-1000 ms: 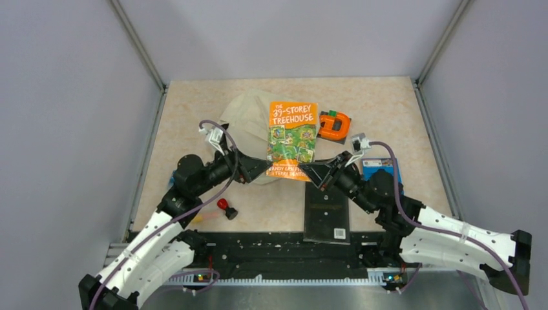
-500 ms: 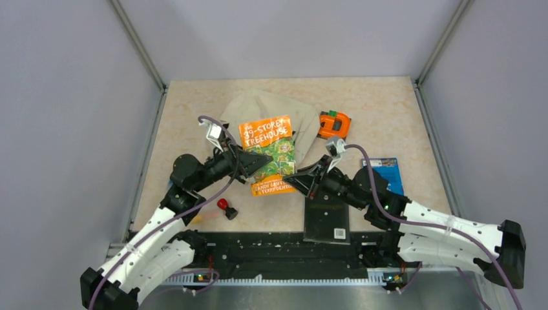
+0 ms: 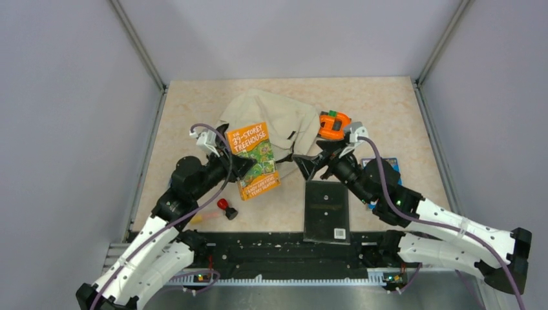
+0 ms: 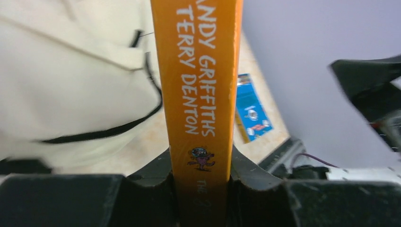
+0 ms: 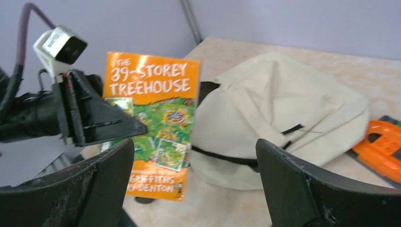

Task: Pack the student bag
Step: Place the book in the student bag.

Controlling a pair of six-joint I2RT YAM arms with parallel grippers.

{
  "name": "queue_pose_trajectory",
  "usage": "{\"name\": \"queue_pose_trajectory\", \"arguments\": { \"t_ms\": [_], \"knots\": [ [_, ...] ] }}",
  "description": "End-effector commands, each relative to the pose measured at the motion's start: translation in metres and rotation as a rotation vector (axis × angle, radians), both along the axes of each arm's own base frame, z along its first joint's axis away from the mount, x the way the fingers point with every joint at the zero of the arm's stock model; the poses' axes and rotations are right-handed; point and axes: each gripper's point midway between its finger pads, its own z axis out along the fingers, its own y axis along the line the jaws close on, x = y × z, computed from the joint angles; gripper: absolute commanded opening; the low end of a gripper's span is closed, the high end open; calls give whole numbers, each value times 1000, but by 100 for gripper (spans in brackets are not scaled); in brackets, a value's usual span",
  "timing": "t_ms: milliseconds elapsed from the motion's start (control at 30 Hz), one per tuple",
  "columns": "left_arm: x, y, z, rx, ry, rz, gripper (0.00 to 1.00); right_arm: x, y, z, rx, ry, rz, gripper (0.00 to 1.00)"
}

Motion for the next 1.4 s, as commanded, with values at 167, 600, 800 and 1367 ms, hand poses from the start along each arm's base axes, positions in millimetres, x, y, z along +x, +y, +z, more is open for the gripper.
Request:
{"name": "queue_pose_trajectory", "arguments": {
  "t_ms": [167,600,800,1367],
  "knots": [
    [58,83,6,96,41,338,0,30,39,-14,-271,-210,206,99],
    [65,196,10,233,51,804,2,61,144,-98,-667,-292,459,98],
    [60,199,-1,253,76,816,2,80,172,-135,-823,-316,430,94],
    [50,185,-3,207,72,751,3,159,177,-120,-825,-280,49,16]
  ]
}}
